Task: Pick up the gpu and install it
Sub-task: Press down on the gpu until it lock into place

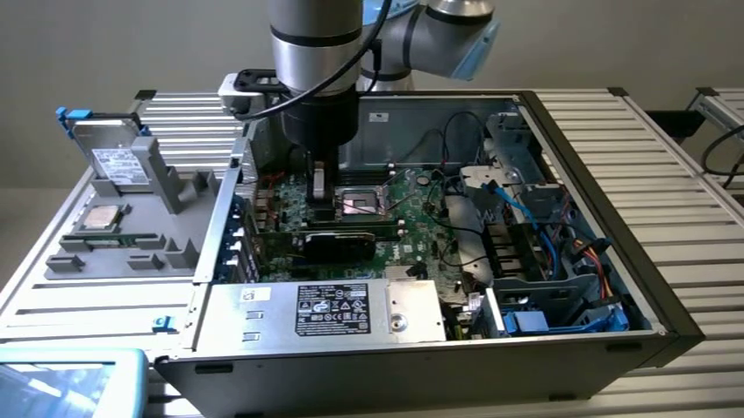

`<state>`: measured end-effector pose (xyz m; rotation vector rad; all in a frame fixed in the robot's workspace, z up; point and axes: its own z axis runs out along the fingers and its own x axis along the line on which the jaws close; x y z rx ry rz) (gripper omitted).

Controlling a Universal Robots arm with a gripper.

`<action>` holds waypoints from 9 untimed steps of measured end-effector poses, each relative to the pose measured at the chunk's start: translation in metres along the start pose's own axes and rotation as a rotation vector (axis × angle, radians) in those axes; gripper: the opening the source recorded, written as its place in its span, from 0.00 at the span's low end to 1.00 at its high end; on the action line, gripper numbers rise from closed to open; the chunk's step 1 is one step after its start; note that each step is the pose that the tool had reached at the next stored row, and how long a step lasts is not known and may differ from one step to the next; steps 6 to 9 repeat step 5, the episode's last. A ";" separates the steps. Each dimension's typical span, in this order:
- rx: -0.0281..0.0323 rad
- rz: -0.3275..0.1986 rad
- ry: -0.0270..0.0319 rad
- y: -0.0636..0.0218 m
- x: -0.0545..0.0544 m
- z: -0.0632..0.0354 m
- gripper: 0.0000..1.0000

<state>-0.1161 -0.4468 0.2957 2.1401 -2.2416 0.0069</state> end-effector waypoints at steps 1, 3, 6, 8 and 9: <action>0.0000 0.000 0.0000 0.0000 0.000 0.0000 0.12; -0.0001 0.000 0.0001 0.0000 0.000 0.0000 0.12; -0.0001 0.000 0.0001 0.0000 0.000 -0.0001 0.12; -0.0001 0.000 0.0001 0.0000 0.000 -0.0001 0.12; -0.0001 0.000 0.0001 0.0000 0.000 -0.0001 0.12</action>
